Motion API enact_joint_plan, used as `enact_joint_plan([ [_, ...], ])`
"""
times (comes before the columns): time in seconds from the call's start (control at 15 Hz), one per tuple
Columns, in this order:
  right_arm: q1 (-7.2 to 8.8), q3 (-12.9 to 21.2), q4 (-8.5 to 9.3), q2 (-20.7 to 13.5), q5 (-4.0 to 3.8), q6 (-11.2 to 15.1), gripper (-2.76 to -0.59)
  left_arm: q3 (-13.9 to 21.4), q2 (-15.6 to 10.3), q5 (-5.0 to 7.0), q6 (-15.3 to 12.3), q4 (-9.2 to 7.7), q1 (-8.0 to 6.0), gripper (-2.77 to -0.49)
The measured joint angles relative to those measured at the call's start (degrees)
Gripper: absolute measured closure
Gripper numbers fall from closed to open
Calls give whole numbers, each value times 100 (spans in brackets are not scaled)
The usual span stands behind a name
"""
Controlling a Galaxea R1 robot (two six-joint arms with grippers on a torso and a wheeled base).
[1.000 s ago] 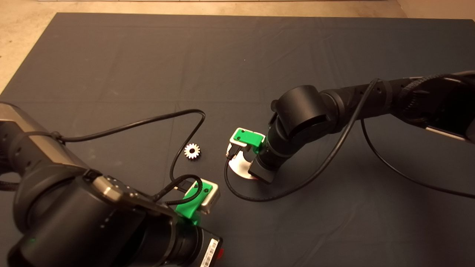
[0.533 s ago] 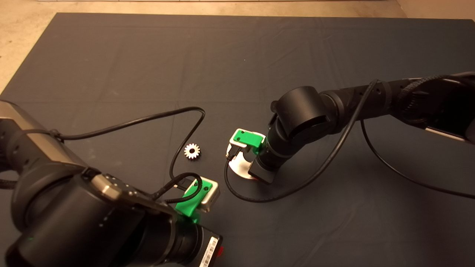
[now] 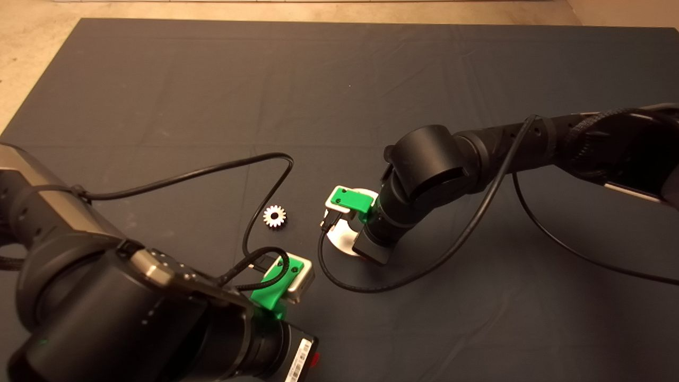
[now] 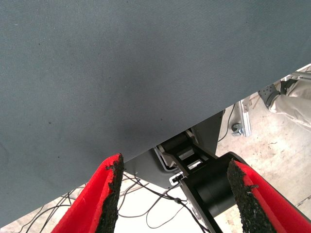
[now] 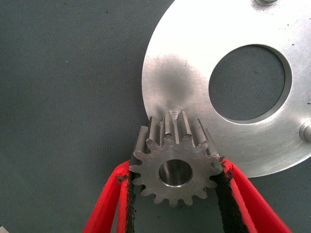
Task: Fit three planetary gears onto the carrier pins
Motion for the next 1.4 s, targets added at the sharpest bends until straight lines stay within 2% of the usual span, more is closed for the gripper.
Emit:
enact_joint_plan([
  [1.4, -2, -2, -29, 15, 5, 0, -93, 0, 0, 0, 0, 0, 0, -147],
])
